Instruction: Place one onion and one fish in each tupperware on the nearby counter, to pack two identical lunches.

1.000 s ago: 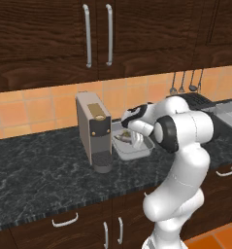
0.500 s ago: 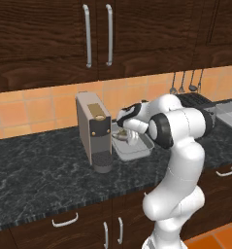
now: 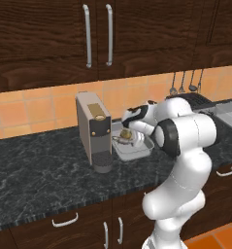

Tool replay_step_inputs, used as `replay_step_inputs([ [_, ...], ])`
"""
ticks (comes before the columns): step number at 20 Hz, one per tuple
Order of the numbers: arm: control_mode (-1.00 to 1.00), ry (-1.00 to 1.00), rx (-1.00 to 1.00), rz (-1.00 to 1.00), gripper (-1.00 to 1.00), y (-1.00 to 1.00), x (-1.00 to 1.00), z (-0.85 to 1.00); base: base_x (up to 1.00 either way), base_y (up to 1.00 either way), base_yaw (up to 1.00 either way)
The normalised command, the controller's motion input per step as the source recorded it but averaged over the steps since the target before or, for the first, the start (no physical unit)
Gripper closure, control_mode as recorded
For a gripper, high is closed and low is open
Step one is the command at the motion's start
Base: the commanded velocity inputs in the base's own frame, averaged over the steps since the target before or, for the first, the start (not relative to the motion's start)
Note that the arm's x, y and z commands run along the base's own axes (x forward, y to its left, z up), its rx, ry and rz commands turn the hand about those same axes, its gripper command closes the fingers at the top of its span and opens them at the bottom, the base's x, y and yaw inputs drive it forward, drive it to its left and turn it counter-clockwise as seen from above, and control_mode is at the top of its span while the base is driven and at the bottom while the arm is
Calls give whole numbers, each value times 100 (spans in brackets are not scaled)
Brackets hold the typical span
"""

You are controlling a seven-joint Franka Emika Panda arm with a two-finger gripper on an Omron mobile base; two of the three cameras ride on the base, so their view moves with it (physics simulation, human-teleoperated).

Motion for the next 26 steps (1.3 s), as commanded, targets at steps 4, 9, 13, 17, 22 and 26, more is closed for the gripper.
replay_step_inputs([
  [4, -100, -23, 0, 0, -100, -44, -100, 53, 0, 0, 0],
  [9, -100, -43, 0, 0, -100, -31, -100, 64, 0, 0, 0],
  [13, -100, -47, 0, 0, -100, -20, -100, 47, 0, 0, 0],
  [17, -100, -40, 0, 0, -100, -12, -100, 34, 0, 0, 0],
  [22, -100, -34, 0, 0, -100, -16, -91, 31, 0, 0, 0],
  [26, -100, -31, 2, 0, -100, -34, -81, 44, 0, 0, 0],
])
